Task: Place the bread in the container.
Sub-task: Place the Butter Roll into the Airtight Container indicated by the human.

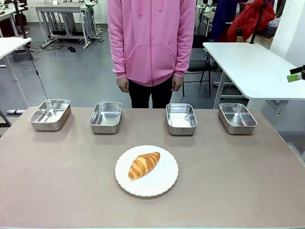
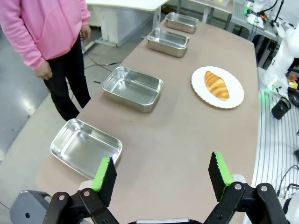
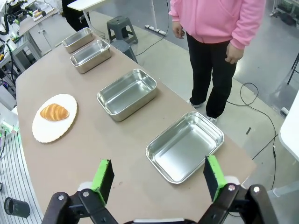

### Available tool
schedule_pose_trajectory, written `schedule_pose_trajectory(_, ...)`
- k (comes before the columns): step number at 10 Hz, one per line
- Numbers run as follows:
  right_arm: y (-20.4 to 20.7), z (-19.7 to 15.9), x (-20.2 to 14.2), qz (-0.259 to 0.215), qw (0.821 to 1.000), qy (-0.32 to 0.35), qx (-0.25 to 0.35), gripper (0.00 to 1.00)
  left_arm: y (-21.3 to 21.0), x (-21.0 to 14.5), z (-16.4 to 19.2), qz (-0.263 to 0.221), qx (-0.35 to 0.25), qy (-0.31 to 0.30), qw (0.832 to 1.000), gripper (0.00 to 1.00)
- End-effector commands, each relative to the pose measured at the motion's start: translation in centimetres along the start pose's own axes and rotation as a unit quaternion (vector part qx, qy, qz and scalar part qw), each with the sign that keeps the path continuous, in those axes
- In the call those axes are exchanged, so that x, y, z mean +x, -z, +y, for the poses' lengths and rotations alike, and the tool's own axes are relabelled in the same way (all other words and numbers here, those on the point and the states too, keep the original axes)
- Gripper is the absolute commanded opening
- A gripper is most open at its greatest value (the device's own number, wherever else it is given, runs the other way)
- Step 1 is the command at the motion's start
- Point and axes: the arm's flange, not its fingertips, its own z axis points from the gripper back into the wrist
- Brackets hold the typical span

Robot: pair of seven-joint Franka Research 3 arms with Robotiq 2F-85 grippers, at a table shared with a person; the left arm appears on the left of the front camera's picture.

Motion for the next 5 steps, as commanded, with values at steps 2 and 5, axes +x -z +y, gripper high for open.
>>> schedule_pose_trajectory(2,0.19,0.06,-0.01,-0.001,1.000,0.000,-0.001,1.00,-0.20,-0.09,-0.04,-0.002,0.002,0.008,1.000,1.00)
schedule_pose_trajectory(5,0.19,0.06,-0.01,-0.001,1.000,0.000,-0.001,1.00,-0.20,-0.09,-0.04,-0.002,0.002,0.008,1.000,1.00)
